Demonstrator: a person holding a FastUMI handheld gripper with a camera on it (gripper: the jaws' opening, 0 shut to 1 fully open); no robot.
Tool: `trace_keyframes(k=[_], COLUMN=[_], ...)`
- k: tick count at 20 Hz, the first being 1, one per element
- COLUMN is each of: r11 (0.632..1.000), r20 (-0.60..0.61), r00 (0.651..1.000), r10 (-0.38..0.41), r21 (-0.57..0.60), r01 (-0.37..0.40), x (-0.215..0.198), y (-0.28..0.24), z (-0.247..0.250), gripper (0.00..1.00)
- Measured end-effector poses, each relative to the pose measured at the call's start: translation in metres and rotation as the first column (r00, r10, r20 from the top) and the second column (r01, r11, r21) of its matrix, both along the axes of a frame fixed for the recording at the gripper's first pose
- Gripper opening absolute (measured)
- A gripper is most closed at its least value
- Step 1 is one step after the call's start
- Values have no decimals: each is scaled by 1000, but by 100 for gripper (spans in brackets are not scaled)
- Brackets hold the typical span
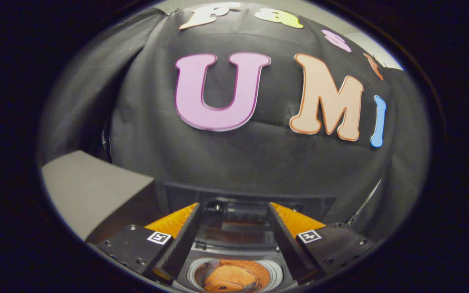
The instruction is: Put the clothes into the washing machine and then close the washing machine lid.
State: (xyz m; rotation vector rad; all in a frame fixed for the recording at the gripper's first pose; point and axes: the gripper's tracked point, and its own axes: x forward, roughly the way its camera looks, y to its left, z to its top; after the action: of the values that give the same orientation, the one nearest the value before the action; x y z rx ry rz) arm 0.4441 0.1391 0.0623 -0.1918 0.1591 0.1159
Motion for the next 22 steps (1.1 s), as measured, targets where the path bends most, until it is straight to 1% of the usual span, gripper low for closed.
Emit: trace_keyframes(k=[3, 4, 6, 11, 13, 14, 15, 16, 18, 19, 22], r11=[997, 997, 997, 992, 991, 988, 989, 992, 990, 991, 989], r20=[48, 48, 11, 38, 10, 25, 77, 65, 78, 57, 88], r00=[999, 999, 1000, 998, 994, 994, 993, 995, 993, 994, 990], r10=[-13, -12, 0, -57, -112, -106, -93, -79, -84, -89, -111], r21=[70, 81, 80, 113, 70, 111, 122, 102, 119, 105, 109], r01=[9, 8, -1, 53, 111, 103, 83, 72, 74, 82, 102], x=[18, 25, 37, 67, 75, 75, 77, 77, 75, 70, 63], y=[9, 13, 21, 13, -6, -5, -3, -1, -5, -6, -7], z=[9, 6, -10, -21, -39, -36, -32, -38, -33, -39, -33], gripper=[97, 97, 97, 97, 97, 97, 98, 99, 100, 100, 100])
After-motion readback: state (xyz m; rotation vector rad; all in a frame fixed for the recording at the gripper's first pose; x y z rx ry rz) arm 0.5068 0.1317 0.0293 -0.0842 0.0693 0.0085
